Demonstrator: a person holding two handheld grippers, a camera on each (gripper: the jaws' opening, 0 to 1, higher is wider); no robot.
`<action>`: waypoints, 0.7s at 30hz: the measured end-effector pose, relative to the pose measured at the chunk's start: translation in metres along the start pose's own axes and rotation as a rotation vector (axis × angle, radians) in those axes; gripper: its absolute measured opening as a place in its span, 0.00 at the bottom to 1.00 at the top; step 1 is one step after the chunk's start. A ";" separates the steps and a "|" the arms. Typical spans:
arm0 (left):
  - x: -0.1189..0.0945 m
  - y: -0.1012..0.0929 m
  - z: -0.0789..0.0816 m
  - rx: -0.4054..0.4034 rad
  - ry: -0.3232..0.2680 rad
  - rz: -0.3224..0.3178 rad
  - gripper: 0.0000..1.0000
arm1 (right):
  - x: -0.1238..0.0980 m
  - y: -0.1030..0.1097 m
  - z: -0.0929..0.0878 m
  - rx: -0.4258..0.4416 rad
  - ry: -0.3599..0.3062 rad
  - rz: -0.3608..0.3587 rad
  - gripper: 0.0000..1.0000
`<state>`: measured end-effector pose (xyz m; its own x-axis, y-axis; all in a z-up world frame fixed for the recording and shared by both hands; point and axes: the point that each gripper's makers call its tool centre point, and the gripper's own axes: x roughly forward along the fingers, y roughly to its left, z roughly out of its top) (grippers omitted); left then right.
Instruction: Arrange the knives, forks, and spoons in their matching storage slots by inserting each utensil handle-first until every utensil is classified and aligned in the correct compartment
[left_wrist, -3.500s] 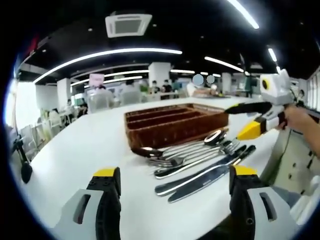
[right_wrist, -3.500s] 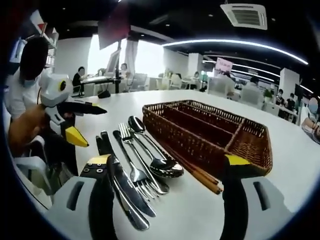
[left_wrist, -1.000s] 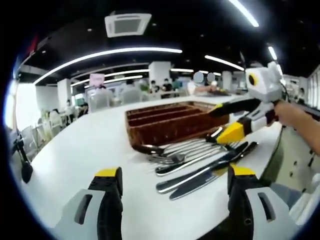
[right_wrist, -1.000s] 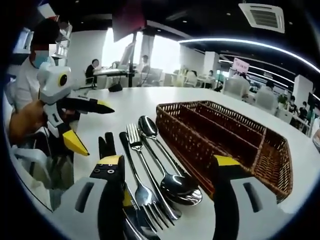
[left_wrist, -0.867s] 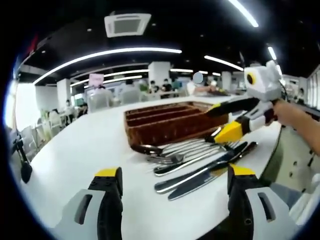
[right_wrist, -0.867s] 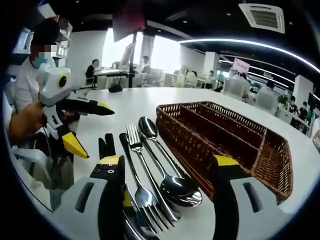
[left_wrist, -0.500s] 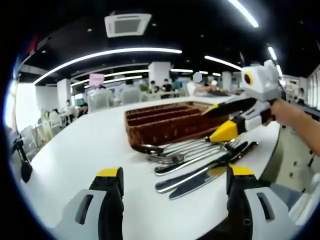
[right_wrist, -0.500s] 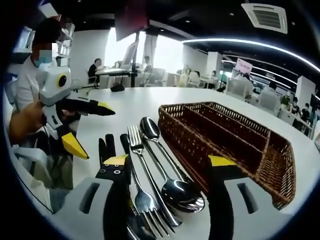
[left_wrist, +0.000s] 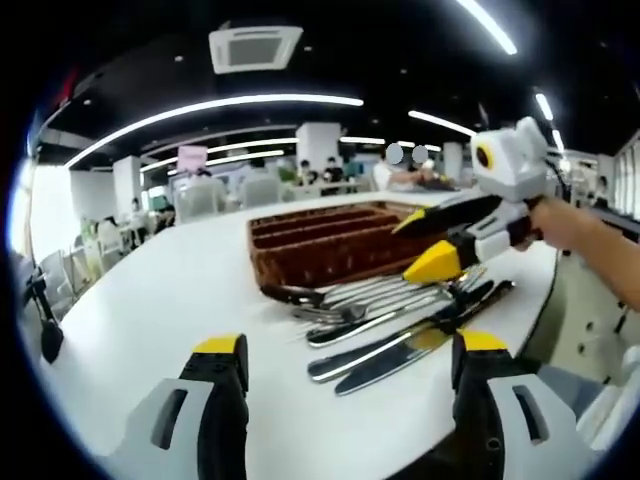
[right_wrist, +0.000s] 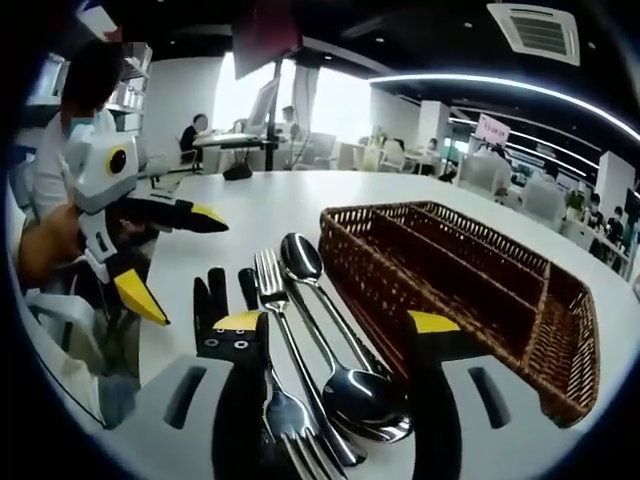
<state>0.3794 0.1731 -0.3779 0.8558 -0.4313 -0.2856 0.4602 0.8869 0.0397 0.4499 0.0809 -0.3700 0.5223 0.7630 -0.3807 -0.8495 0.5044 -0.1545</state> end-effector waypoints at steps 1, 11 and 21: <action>0.000 0.000 0.000 -0.003 -0.002 0.000 0.84 | 0.001 -0.001 0.000 0.001 0.001 0.003 0.54; -0.001 -0.001 -0.001 -0.003 0.001 -0.001 0.83 | 0.009 0.003 0.000 0.002 0.015 0.022 0.49; -0.003 -0.002 0.001 -0.005 -0.006 -0.005 0.82 | 0.016 0.013 0.004 0.020 0.025 0.056 0.41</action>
<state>0.3764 0.1722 -0.3766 0.8550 -0.4362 -0.2804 0.4628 0.8858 0.0333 0.4478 0.1011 -0.3740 0.4716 0.7802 -0.4110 -0.8756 0.4694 -0.1138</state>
